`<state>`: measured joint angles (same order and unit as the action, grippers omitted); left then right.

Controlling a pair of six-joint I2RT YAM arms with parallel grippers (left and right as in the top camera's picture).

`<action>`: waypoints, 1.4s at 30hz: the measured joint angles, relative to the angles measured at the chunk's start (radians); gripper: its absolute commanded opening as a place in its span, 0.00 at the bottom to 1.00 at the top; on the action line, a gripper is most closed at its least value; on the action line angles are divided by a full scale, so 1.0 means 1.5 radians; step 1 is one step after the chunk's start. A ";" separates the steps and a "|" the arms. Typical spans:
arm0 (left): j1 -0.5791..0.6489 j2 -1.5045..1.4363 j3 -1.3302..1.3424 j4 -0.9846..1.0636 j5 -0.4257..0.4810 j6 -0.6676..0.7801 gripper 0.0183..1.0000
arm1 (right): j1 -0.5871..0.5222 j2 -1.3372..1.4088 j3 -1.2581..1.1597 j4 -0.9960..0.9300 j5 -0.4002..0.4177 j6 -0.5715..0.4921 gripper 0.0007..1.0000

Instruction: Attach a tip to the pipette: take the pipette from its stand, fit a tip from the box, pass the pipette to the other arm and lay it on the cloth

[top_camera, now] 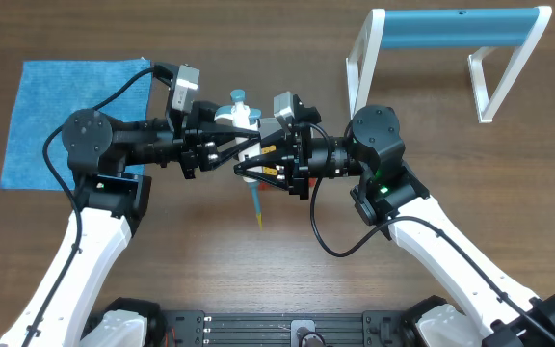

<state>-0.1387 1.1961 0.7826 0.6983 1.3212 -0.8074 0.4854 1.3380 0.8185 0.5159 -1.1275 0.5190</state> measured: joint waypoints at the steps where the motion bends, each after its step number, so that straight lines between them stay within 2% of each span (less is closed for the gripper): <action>1: 0.000 0.001 0.000 -0.001 -0.001 0.006 0.01 | 0.000 0.000 0.000 0.000 -0.001 0.003 0.08; 3: 0.000 0.001 0.000 -0.001 -0.001 0.007 0.01 | 0.000 0.000 0.000 0.000 -0.001 0.003 0.08; 4: 0.000 0.001 0.000 -0.001 -0.001 0.007 0.01 | 0.000 0.000 0.000 0.000 -0.001 0.003 0.17; 5: 0.000 0.001 0.000 -0.001 -0.001 0.007 0.01 | 0.000 0.000 0.000 0.000 -0.001 0.003 0.34; 6: 0.000 0.001 0.000 -0.001 -0.001 0.007 0.01 | 0.000 0.000 0.000 0.000 -0.001 0.003 0.46; 7: 0.000 0.001 0.000 -0.001 -0.001 0.008 0.01 | 0.000 0.000 0.000 0.000 -0.002 0.007 0.67; 8: 0.000 0.001 0.000 -0.003 -0.001 0.001 0.01 | 0.001 0.000 0.000 0.001 -0.001 -0.002 0.75; 14: -0.001 0.001 0.000 -0.004 -0.001 -0.013 0.01 | -0.004 0.000 0.000 0.000 0.012 -0.006 0.75; 17: 0.007 0.001 0.000 -0.003 0.000 -0.016 0.01 | -0.029 0.000 0.000 -0.001 0.017 -0.005 0.76; 25: 0.124 0.001 0.000 -0.004 0.011 -0.016 0.01 | -0.154 -0.004 0.000 -0.001 -0.029 -0.006 0.76; 28: 0.154 0.001 0.000 -0.004 0.013 -0.016 0.01 | -0.213 -0.015 0.000 0.000 -0.031 -0.005 0.76; 31: 0.230 0.001 0.000 -0.009 0.007 -0.016 0.01 | -0.245 -0.018 0.000 -0.001 -0.018 -0.006 0.76; 34: 0.284 0.001 0.000 -0.012 -0.023 -0.016 0.02 | -0.255 -0.020 0.003 -0.062 0.043 -0.045 0.76; 35: 0.296 0.001 0.000 -0.021 -0.036 -0.014 0.02 | -0.254 -0.024 0.004 -0.120 0.086 -0.074 0.76; 36: 0.315 0.001 0.001 -0.057 -0.061 -0.003 0.03 | -0.254 -0.029 0.004 -0.202 0.178 -0.126 0.76; 37: 0.322 0.002 0.002 -0.082 -0.074 0.005 0.04 | -0.252 -0.033 0.005 -0.227 0.216 -0.143 0.76; 38: 0.327 -0.001 0.010 -0.159 -0.096 0.026 0.04 | -0.245 -0.042 0.004 -0.262 0.292 -0.171 0.76; 40: 0.334 0.003 0.015 -0.329 -0.164 0.096 0.04 | -0.216 -0.082 0.002 -0.278 0.464 -0.224 0.78; 41: 0.335 0.003 0.016 -0.372 -0.183 0.117 0.04 | -0.206 -0.099 0.002 -0.278 0.518 -0.236 0.85; 42: 0.335 0.003 0.019 -0.462 -0.215 0.158 0.04 | -0.187 -0.146 0.002 -0.276 0.616 -0.260 0.85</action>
<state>0.3641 1.2007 0.8104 0.0059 0.9981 -0.5701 0.2043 1.1194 0.8219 0.1024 -0.2035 0.1295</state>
